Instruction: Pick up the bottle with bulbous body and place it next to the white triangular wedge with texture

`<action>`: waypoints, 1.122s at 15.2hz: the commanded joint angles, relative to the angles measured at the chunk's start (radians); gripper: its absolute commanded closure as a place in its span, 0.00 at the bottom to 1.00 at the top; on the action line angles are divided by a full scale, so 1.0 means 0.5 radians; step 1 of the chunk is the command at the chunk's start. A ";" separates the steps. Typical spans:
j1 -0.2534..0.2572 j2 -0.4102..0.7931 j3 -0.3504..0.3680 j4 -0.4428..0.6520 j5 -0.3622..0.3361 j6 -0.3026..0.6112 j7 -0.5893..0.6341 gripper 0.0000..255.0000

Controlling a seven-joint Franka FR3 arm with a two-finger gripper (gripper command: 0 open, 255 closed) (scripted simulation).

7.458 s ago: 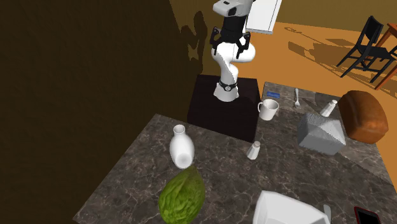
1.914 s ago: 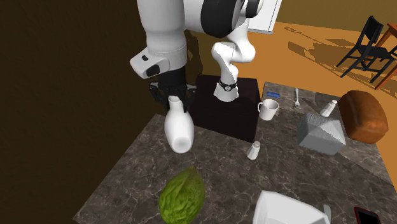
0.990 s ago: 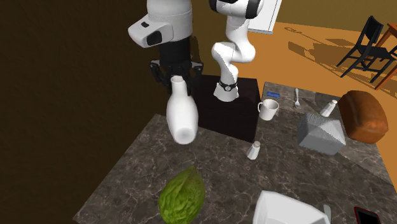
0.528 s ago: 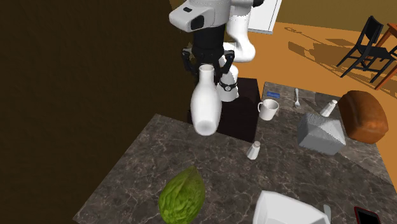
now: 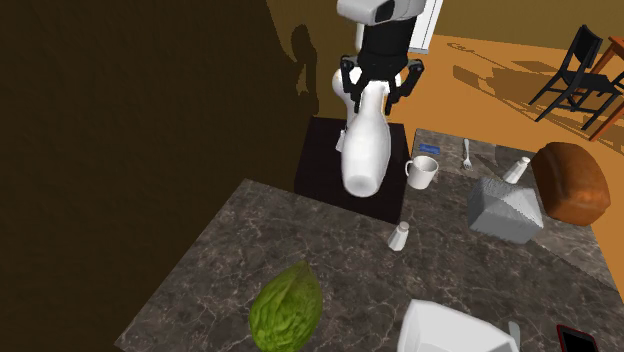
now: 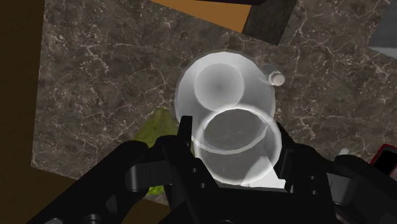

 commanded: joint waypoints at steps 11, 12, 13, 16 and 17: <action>0.212 -0.298 0.358 -0.155 0.091 -0.145 0.578 1.00; 0.228 -0.309 0.390 -0.152 0.103 -0.158 0.627 1.00; 0.244 -0.317 0.422 -0.146 0.115 -0.171 0.676 1.00; 0.292 -0.329 0.520 -0.114 0.153 -0.210 0.827 1.00; 0.308 -0.329 0.553 -0.099 0.165 -0.223 0.879 1.00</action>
